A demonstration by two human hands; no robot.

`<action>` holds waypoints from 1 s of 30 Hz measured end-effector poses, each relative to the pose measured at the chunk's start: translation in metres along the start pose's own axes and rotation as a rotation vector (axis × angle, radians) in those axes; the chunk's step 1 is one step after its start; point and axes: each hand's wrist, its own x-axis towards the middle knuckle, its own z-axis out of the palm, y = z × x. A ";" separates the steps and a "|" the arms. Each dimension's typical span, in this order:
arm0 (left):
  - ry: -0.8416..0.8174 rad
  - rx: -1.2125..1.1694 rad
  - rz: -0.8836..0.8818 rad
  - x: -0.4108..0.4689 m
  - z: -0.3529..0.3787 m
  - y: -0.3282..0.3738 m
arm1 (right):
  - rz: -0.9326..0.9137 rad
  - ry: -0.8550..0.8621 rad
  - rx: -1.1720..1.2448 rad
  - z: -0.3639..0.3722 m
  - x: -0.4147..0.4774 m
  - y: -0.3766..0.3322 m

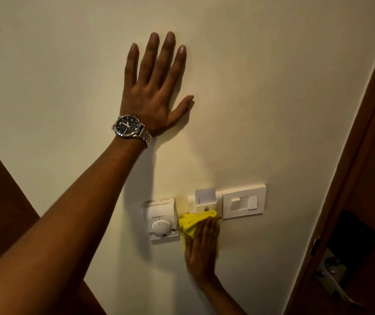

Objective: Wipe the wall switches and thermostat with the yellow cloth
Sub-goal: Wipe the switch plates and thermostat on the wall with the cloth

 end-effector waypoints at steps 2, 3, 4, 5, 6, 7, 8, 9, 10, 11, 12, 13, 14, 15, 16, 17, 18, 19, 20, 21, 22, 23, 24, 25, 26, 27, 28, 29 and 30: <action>0.007 0.003 0.007 0.000 0.000 0.000 | 0.050 0.011 -0.009 -0.004 0.016 0.011; 0.008 0.002 0.004 -0.002 0.001 0.000 | 0.148 0.035 0.036 -0.007 0.027 0.008; 0.016 0.010 0.007 0.002 0.002 0.000 | 0.231 0.045 0.083 -0.009 0.042 0.003; 0.012 0.013 0.004 -0.002 0.003 -0.001 | 0.268 0.042 0.123 -0.009 0.043 -0.004; 0.017 0.019 0.007 0.000 0.003 0.000 | 0.243 0.037 0.129 -0.010 0.040 -0.009; 0.016 0.025 0.014 0.001 0.003 0.001 | 0.161 0.030 0.094 -0.008 0.030 -0.010; 0.005 0.018 0.014 0.001 0.003 0.001 | 0.068 0.006 0.054 -0.005 0.016 -0.008; -0.001 0.008 0.013 0.000 0.002 0.000 | -0.010 -0.022 0.020 -0.003 0.002 -0.005; -0.002 0.009 0.010 0.000 0.001 -0.001 | -0.060 -0.039 -0.014 -0.005 -0.003 0.001; -0.007 0.009 0.005 -0.001 0.000 -0.001 | -0.049 -0.032 -0.031 -0.007 -0.002 0.005; -0.005 0.008 0.001 0.000 0.000 -0.002 | 0.031 -0.013 -0.006 -0.009 0.009 0.005; -0.004 0.009 0.001 0.000 0.000 -0.001 | 0.163 0.018 0.068 -0.012 0.021 0.001; -0.005 0.020 0.004 0.000 0.000 0.000 | 0.296 0.043 0.159 -0.015 0.034 -0.008; -0.004 0.030 0.007 0.000 0.000 0.001 | 0.376 0.066 0.214 -0.015 0.041 -0.018; -0.005 0.031 0.005 0.001 -0.001 0.001 | 0.398 0.076 0.241 -0.014 0.042 -0.029; -0.012 0.028 0.004 0.002 -0.001 0.000 | 0.376 0.076 0.246 -0.012 0.037 -0.038; -0.022 0.030 0.003 0.001 -0.002 0.000 | 0.314 0.059 0.230 -0.009 0.027 -0.043; -0.030 0.030 0.003 0.001 -0.004 0.000 | 0.232 0.033 0.180 -0.005 0.017 -0.043; -0.036 0.024 0.007 0.001 -0.005 0.000 | 0.161 0.025 0.125 -0.003 0.012 -0.037; -0.037 0.018 0.010 0.001 -0.005 0.000 | 0.112 0.035 0.084 -0.003 0.014 -0.026; -0.039 0.021 0.008 0.001 -0.006 0.000 | 0.077 0.050 0.047 -0.003 0.020 -0.016; -0.037 0.026 0.003 0.001 -0.005 0.001 | 0.064 0.065 0.028 -0.005 0.028 -0.008; -0.029 0.030 0.000 0.000 -0.004 0.000 | 0.076 0.086 0.029 -0.006 0.037 -0.002; -0.017 0.032 -0.006 -0.001 -0.002 0.001 | 0.094 0.098 0.049 -0.006 0.044 0.002; -0.008 0.034 -0.009 -0.001 -0.001 0.001 | 0.094 0.100 0.070 -0.004 0.047 0.004; -0.001 0.036 -0.011 -0.001 0.000 0.002 | 0.063 0.104 0.080 -0.003 0.045 0.004; 0.004 0.036 -0.014 0.000 0.000 0.002 | 0.004 0.110 0.073 -0.002 0.042 0.006; 0.008 0.030 -0.013 0.001 0.000 0.001 | -0.055 0.105 0.047 -0.001 0.036 0.009; 0.010 0.022 -0.010 0.001 -0.001 0.002 | -0.096 0.097 0.016 -0.002 0.031 0.015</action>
